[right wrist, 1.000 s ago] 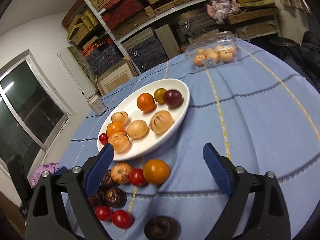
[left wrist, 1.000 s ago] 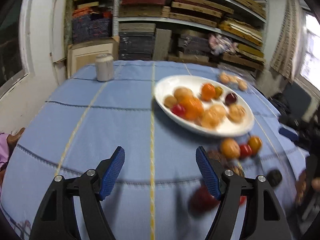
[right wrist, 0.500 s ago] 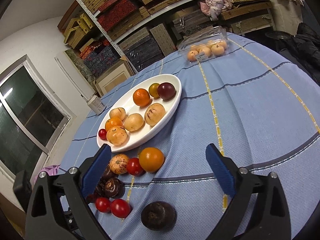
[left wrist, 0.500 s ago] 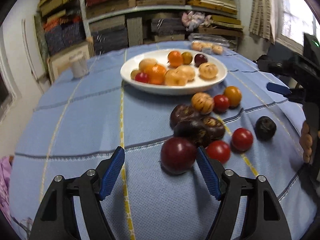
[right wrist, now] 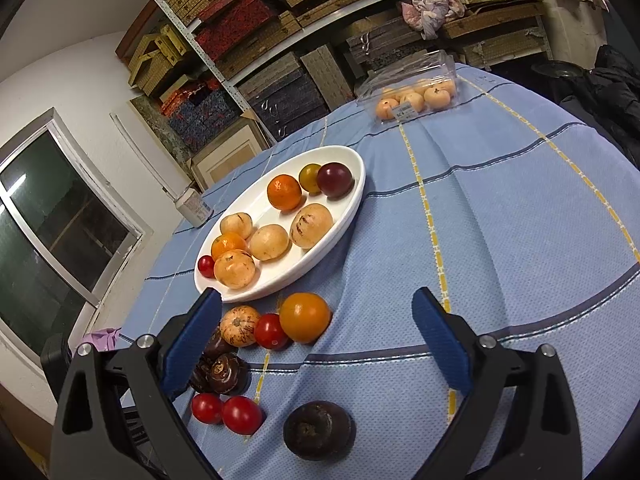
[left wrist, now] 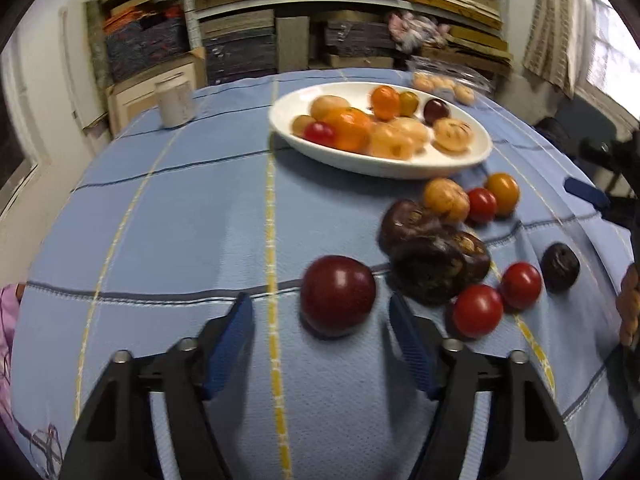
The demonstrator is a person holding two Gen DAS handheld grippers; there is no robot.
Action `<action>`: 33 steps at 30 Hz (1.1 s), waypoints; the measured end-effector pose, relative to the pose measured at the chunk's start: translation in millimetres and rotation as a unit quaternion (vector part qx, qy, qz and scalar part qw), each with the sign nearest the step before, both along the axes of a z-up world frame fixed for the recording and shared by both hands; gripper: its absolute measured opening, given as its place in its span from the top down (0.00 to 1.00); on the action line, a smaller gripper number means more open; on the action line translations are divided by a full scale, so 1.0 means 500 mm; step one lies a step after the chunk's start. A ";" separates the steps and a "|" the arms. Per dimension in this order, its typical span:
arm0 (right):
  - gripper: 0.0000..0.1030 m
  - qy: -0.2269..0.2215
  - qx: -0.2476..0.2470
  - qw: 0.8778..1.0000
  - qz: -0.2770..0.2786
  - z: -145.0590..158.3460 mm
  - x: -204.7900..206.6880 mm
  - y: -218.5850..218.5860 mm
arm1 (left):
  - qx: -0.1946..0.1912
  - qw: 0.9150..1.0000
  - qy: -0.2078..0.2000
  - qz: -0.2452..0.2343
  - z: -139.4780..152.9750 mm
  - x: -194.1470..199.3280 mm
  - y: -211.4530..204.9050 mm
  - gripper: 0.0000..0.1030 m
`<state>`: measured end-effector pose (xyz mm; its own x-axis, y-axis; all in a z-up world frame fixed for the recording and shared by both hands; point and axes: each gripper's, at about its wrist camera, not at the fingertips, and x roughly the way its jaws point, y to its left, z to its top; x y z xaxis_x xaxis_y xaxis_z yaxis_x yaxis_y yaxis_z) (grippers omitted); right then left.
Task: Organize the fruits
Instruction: 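Grasp a dark red plum with the left tool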
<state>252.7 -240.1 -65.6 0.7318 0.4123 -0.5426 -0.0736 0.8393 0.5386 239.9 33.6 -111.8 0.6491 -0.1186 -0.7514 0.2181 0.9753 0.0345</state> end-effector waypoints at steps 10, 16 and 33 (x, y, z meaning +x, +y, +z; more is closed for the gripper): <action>0.09 0.004 -0.006 1.000 0.016 -0.004 0.001 0.017 | -0.027 0.999 0.025 -0.008 -0.013 0.024 0.005 0.60; 0.09 -0.025 -0.065 0.994 0.087 0.009 -0.039 0.090 | -0.024 0.999 0.023 -0.005 -0.013 0.030 0.001 0.59; 0.32 -0.043 -0.197 0.957 0.210 -0.010 -0.105 0.223 | -0.025 0.999 0.021 -0.009 -0.013 0.029 -0.001 0.62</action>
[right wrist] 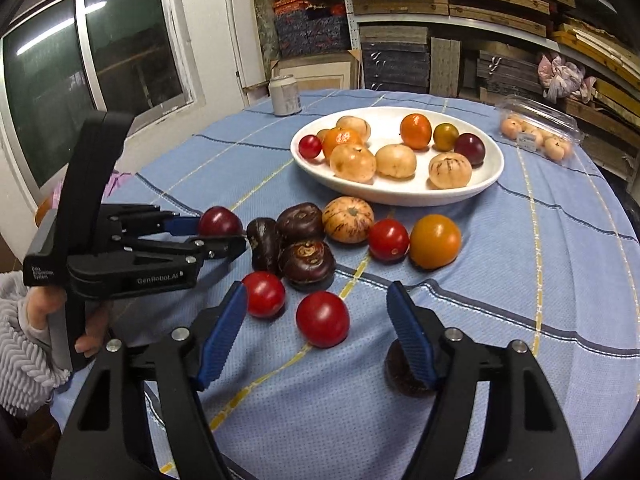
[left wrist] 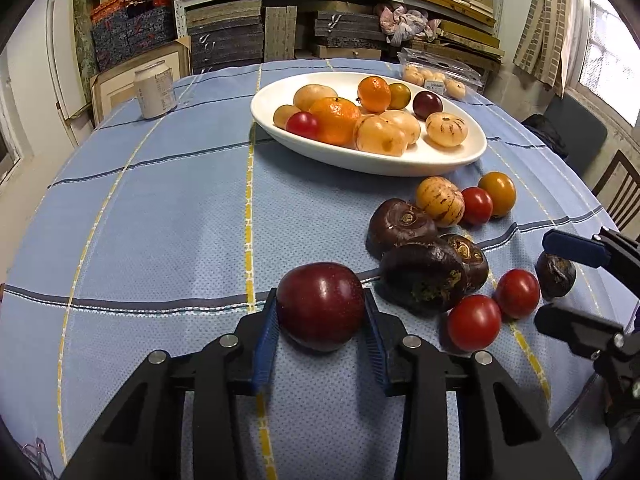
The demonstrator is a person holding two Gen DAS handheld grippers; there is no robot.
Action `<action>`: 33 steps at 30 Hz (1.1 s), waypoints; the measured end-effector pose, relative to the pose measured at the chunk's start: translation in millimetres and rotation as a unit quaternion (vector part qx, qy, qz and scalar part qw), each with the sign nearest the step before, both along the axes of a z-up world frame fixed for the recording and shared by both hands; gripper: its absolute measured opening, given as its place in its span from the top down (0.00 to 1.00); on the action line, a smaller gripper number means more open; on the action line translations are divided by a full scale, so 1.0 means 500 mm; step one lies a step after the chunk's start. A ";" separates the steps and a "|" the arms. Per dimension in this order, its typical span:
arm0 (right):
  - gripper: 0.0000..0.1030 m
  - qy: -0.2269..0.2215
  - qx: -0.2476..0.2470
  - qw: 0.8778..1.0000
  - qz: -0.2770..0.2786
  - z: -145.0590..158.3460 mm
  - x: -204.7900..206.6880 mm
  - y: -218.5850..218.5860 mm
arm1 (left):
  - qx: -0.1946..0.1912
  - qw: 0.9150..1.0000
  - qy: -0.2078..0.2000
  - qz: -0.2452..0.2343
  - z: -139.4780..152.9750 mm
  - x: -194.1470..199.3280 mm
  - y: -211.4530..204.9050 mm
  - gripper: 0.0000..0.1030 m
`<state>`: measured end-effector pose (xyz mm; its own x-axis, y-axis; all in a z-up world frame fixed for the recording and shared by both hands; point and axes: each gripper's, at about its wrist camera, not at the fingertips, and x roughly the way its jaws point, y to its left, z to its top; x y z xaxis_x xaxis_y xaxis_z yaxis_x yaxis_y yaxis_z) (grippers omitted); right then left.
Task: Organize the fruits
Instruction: 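Grasp a red cherry tomato with the right tool while the left tool holds the plum, then carry the plum and tomato onto the white plate and open both tools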
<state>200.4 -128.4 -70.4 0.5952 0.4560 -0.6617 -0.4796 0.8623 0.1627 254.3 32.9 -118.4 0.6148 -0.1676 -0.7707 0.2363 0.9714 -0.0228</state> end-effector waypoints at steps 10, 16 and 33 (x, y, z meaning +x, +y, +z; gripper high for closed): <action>0.52 0.032 -0.018 0.999 0.006 -0.023 0.017 0.011 | -0.017 1.000 -0.011 0.013 0.015 -0.009 0.016 0.62; 0.70 0.055 -0.032 0.998 0.011 -0.040 0.031 0.024 | -0.008 1.000 -0.010 0.004 0.010 -0.011 0.006 0.62; 0.70 0.004 0.033 0.999 -0.024 0.054 0.067 -0.038 | -0.005 0.998 -0.064 0.010 0.106 0.047 -0.029 0.62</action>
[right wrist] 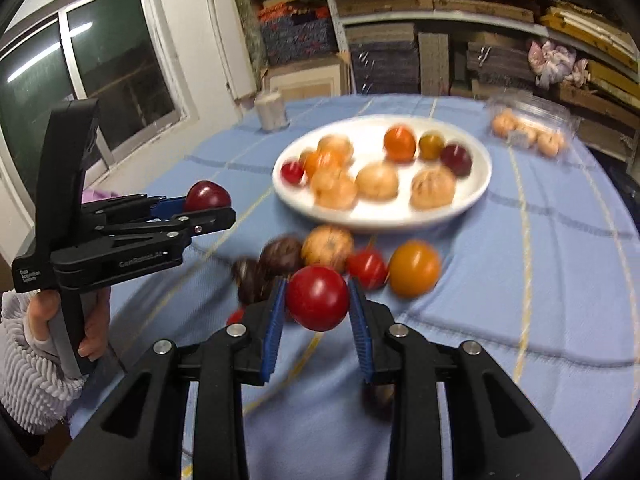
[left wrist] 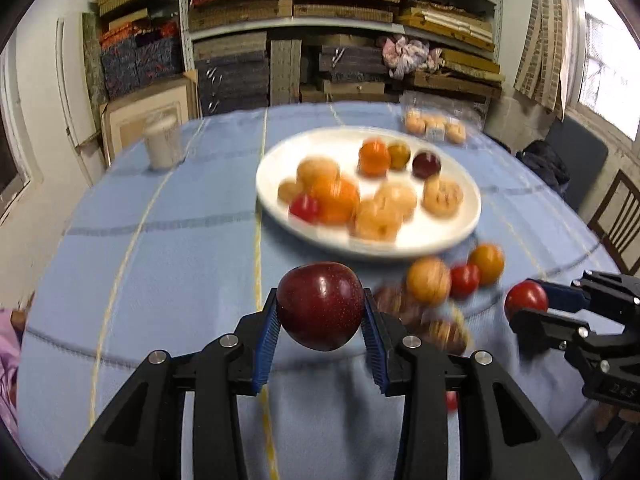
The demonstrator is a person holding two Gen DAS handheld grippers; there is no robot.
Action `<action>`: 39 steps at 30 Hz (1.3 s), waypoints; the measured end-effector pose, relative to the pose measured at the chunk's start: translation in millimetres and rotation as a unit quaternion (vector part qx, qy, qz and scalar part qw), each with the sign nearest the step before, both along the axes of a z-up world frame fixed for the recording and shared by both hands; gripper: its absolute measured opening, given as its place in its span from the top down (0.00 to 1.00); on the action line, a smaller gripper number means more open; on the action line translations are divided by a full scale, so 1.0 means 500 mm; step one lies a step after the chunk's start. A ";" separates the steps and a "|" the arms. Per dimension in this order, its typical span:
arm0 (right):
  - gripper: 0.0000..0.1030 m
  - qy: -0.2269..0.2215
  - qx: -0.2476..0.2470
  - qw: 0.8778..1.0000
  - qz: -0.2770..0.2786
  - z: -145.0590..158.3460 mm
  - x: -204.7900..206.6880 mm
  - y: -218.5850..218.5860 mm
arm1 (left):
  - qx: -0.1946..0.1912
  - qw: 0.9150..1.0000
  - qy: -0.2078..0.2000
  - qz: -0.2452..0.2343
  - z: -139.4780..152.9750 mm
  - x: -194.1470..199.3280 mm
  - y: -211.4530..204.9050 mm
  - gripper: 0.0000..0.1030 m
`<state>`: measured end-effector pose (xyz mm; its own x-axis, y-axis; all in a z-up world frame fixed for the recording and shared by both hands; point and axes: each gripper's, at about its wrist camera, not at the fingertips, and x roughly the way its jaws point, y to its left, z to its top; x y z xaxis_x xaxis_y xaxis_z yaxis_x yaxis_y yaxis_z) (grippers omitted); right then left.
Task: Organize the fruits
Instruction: 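Carry the plum and tomato onto the white plate and open both tools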
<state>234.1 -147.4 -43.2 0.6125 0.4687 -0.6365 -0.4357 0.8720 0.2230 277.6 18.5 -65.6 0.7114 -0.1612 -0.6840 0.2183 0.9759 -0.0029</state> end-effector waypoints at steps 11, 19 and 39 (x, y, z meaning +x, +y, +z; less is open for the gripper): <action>0.70 -0.014 0.011 1.000 -0.025 0.055 0.168 0.000 | -0.005 1.000 0.008 0.000 0.073 0.222 -0.081 0.62; 0.69 0.018 -0.006 1.000 -0.012 -0.022 0.215 0.026 | -0.012 0.998 0.057 -0.018 0.007 0.330 -0.143 0.61; 0.05 -0.029 0.167 0.969 -0.180 0.014 0.069 -0.191 | -0.061 0.996 -0.010 0.067 -0.004 -0.002 0.061 0.14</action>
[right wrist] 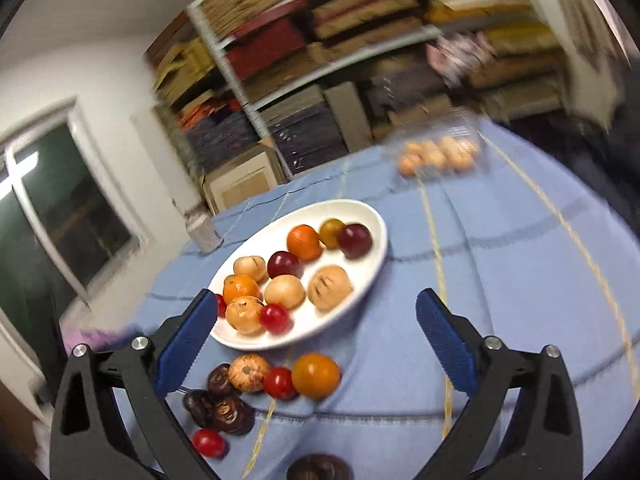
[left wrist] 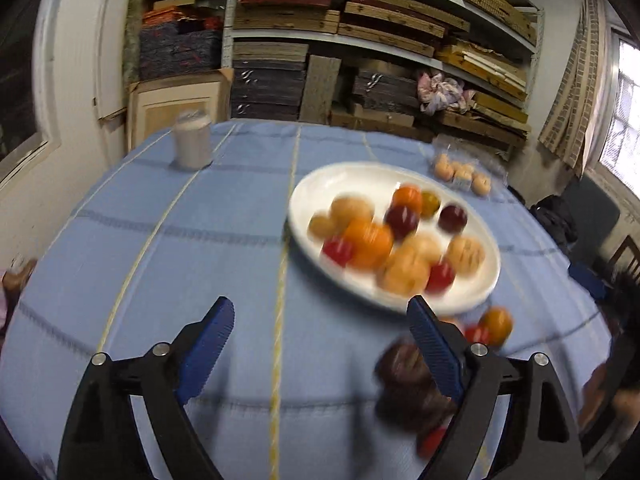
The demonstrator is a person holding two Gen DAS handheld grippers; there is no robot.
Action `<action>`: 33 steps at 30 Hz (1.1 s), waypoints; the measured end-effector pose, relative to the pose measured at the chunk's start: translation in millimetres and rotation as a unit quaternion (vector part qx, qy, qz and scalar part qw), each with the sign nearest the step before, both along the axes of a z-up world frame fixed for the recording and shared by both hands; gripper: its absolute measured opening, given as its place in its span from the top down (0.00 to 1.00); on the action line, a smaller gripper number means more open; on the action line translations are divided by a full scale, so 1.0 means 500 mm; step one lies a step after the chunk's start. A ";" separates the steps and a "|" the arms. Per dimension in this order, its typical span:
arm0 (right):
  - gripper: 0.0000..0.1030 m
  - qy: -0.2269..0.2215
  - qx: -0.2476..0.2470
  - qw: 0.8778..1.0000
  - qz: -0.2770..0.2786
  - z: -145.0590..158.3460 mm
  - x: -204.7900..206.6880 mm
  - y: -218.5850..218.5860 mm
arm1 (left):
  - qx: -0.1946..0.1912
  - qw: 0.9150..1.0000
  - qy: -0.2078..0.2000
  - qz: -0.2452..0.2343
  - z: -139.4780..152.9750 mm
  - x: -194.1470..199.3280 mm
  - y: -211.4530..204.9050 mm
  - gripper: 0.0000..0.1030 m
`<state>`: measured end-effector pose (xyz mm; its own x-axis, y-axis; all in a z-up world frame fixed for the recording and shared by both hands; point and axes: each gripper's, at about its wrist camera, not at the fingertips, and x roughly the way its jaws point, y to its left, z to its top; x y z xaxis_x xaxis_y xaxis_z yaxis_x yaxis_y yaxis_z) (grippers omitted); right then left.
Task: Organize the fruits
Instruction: 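Carry the plum and tomato onto the white plate and open both tools, then grasp the dark brown patterned fruit with the left tool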
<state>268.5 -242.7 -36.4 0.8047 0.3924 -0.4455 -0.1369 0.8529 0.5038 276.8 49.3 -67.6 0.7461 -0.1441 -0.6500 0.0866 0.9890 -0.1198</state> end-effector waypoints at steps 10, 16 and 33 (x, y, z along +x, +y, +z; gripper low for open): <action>0.04 0.058 0.106 0.991 -0.055 -0.069 -0.033 -0.092 | 0.030 0.998 -0.004 -0.057 -0.023 -0.064 -0.053 0.14; 0.04 0.065 0.084 0.994 -0.040 -0.072 -0.023 -0.065 | 0.084 0.993 0.007 -0.078 -0.053 -0.051 -0.099 0.11; 0.04 0.053 0.082 0.995 -0.024 -0.057 -0.036 -0.053 | 0.107 0.994 0.013 -0.033 -0.059 -0.110 -0.022 0.04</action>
